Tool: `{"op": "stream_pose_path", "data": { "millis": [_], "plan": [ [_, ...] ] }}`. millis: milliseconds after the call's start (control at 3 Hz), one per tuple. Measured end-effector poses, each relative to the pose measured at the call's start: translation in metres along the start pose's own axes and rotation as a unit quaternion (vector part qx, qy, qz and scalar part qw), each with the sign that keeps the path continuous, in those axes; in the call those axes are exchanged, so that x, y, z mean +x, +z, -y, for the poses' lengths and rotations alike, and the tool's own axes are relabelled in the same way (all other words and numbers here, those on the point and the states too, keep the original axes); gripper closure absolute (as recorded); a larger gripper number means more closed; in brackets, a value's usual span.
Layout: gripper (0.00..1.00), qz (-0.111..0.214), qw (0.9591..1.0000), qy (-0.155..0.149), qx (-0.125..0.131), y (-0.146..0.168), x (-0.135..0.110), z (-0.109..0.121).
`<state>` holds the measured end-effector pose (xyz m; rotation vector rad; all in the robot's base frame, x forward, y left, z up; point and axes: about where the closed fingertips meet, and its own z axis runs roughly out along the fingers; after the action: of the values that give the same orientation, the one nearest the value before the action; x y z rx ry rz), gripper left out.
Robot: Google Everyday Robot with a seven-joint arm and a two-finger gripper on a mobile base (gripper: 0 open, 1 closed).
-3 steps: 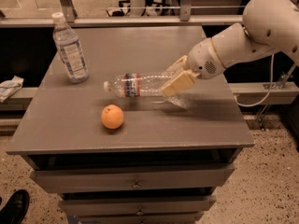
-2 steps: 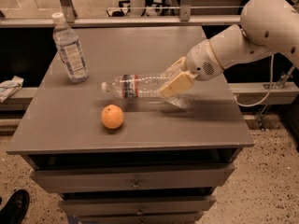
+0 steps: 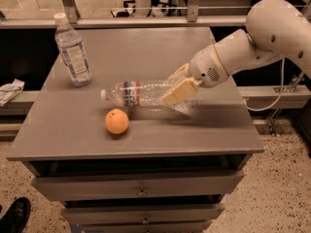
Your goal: Move water bottle near orange
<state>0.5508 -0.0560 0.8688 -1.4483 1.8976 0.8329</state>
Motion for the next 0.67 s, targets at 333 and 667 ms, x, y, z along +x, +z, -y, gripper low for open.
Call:
{"op": "stream_pose_path", "data": {
  "millis": [333, 667],
  "plan": [
    [0.39, -0.001, 1.0, 0.007, -0.004, 0.0054, 0.0014, -0.0042],
    [0.16, -0.001, 0.9999, 0.014, -0.004, 0.0097, 0.003, -0.0068]
  ]
}}
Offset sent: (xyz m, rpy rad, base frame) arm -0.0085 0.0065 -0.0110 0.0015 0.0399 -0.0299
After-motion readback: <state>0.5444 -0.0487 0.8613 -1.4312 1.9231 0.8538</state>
